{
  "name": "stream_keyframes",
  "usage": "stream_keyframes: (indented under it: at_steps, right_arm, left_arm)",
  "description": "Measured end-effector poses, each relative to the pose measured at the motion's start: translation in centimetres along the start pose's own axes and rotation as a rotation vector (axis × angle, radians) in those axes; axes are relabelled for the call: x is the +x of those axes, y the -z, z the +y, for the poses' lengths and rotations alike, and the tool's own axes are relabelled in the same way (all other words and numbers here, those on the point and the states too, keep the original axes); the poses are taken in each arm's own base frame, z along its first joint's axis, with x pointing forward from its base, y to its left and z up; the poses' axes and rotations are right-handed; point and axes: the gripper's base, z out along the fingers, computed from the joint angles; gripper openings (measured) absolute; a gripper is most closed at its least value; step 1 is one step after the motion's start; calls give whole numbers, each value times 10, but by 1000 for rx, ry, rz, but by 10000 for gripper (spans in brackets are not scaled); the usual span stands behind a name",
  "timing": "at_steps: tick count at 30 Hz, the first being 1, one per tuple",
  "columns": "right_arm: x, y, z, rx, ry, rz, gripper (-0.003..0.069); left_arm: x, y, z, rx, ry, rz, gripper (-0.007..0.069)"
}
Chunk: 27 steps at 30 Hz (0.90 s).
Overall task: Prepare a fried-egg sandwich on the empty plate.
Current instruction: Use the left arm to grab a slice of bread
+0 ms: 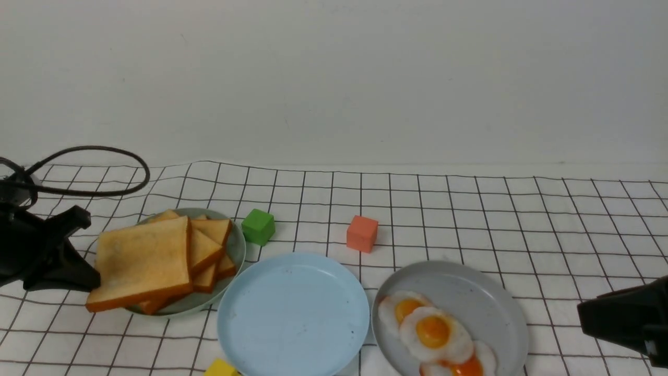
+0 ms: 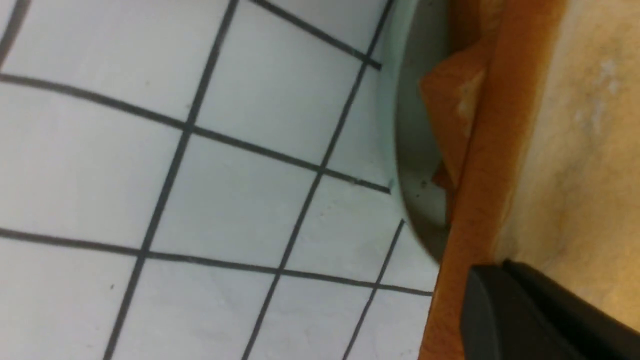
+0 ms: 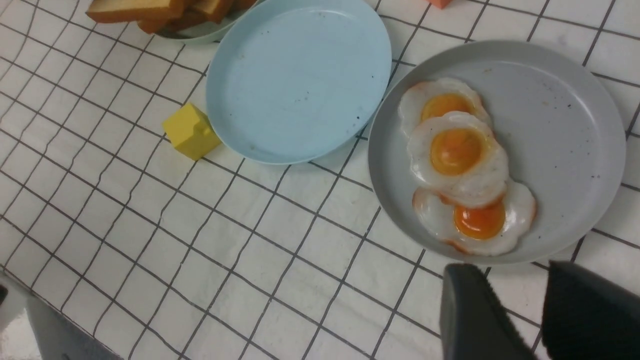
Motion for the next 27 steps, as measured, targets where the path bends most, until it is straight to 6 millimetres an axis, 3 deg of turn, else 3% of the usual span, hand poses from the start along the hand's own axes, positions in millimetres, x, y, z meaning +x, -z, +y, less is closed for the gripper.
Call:
stream_keyframes:
  at_steps: [5,15,19,24,27]
  right_arm:
    - [1,0,0,-2,0,9,241]
    - [1,0,0,-2,1,12,241]
    - [1,0,0,-2,1,12,241]
    - [1,0,0,-2,2,15,241]
    - [1,0,0,-2,2,16,241]
  left_arm:
    - [-5,16,-12,27,-40,-40,-13]
    - [-5,17,-17,81,-53,-39,15]
    - [-6,12,-14,75,-17,-37,95]
    - [-10,7,-9,52,1,-55,264]
    - [-11,6,-8,50,9,-61,328]
